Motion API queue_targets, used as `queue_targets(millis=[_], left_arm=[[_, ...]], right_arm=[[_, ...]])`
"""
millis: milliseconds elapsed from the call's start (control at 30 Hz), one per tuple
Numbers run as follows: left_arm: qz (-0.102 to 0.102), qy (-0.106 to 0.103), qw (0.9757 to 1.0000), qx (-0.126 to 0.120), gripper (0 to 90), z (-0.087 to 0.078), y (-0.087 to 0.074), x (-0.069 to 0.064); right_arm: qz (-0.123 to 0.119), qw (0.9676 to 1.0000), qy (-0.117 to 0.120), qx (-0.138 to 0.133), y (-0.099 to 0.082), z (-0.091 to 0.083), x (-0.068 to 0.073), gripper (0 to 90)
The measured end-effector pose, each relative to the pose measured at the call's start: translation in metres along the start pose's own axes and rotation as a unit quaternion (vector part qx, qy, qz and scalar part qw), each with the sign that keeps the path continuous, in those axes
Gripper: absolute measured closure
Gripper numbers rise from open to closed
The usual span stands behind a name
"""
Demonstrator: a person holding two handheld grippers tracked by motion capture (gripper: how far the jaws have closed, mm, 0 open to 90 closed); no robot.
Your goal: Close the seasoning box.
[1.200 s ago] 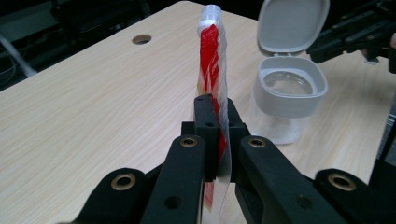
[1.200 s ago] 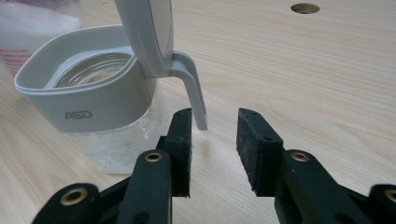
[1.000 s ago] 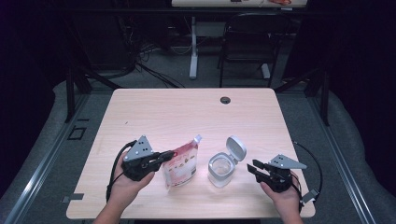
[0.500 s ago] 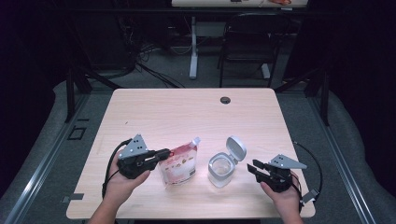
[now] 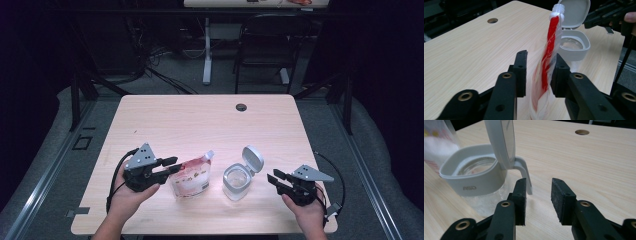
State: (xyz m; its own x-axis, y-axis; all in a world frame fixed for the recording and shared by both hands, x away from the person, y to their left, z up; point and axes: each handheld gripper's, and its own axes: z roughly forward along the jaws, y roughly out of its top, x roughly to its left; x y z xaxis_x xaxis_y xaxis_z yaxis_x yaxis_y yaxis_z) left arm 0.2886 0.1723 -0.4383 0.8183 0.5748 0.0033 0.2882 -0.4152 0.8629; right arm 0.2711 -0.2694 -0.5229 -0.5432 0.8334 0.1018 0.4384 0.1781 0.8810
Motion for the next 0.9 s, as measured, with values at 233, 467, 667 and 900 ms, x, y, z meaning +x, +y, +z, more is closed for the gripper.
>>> queue_targets(millis=[233,467,667,900], left_arm=[[-0.024,0.007,0.9996,-0.010,62.4,-0.007,-0.011,0.002],[-0.035,0.004,0.9993,-0.015,62.7,-0.011,-0.018,0.001],[-0.041,0.011,0.9990,-0.013,62.2,-0.014,-0.025,0.003],[-0.049,0.019,0.9985,-0.018,60.8,-0.017,-0.027,0.001]], right_arm=[[-0.025,0.9995,0.005,-0.017,0.014,-0.009,0.004,61.7],[-0.038,0.9986,0.019,-0.032,0.029,-0.018,0.011,61.1],[-0.045,0.9976,0.038,-0.037,0.039,-0.024,0.018,64.5],[-0.061,0.9939,0.083,-0.041,0.057,-0.029,0.029,69.1]])
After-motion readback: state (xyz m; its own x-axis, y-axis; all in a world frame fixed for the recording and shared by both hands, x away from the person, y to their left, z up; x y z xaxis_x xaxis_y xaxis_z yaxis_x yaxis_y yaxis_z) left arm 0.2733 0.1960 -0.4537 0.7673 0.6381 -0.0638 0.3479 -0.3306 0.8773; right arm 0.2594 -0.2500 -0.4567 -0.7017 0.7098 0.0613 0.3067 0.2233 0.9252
